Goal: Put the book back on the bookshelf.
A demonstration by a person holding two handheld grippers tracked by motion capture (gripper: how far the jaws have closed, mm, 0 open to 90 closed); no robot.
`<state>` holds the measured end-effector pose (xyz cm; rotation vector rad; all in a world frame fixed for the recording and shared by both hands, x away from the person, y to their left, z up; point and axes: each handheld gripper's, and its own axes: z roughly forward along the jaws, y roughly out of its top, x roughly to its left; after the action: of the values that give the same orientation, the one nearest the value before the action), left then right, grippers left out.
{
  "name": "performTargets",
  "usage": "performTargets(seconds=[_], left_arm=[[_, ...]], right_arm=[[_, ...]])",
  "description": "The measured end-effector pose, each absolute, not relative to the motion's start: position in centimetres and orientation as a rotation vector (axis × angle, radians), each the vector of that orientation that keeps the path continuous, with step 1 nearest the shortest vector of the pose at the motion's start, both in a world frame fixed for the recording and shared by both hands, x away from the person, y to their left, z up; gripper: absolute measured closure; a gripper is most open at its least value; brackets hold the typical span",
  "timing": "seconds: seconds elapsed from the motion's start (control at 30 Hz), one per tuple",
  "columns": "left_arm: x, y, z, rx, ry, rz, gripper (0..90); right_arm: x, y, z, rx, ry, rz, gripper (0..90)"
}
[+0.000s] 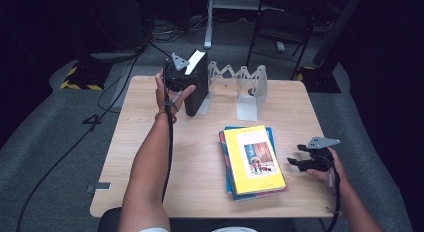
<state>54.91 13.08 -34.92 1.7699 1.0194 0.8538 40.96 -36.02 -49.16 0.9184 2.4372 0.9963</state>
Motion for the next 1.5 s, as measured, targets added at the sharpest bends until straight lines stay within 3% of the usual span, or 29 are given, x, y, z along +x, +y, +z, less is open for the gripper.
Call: performTargets(seconds=[0.57, 0.8, 1.03, 1.5], left_arm=[[50.9, 15.1, -35.5, 1.825, 0.971, 0.828, 31.7], [48.3, 15.6, -36.2, 1.862, 0.908, 0.757, 29.1], [44.7, 15.1, -38.8, 1.968, 0.814, 0.678, 26.2], [41.2, 13.8, -44.5, 2.128, 0.749, 0.523, 24.3]], right_arm=[[40.6, -36.0, -48.8, 0.93, 2.414, 1.003, 27.4], [40.3, -35.7, -48.2, 0.928, 2.393, 0.998, 28.1], [40.0, -35.5, -47.4, 0.931, 2.362, 1.025, 28.8], [39.1, -34.7, -46.1, 0.875, 2.349, 1.086, 29.3]])
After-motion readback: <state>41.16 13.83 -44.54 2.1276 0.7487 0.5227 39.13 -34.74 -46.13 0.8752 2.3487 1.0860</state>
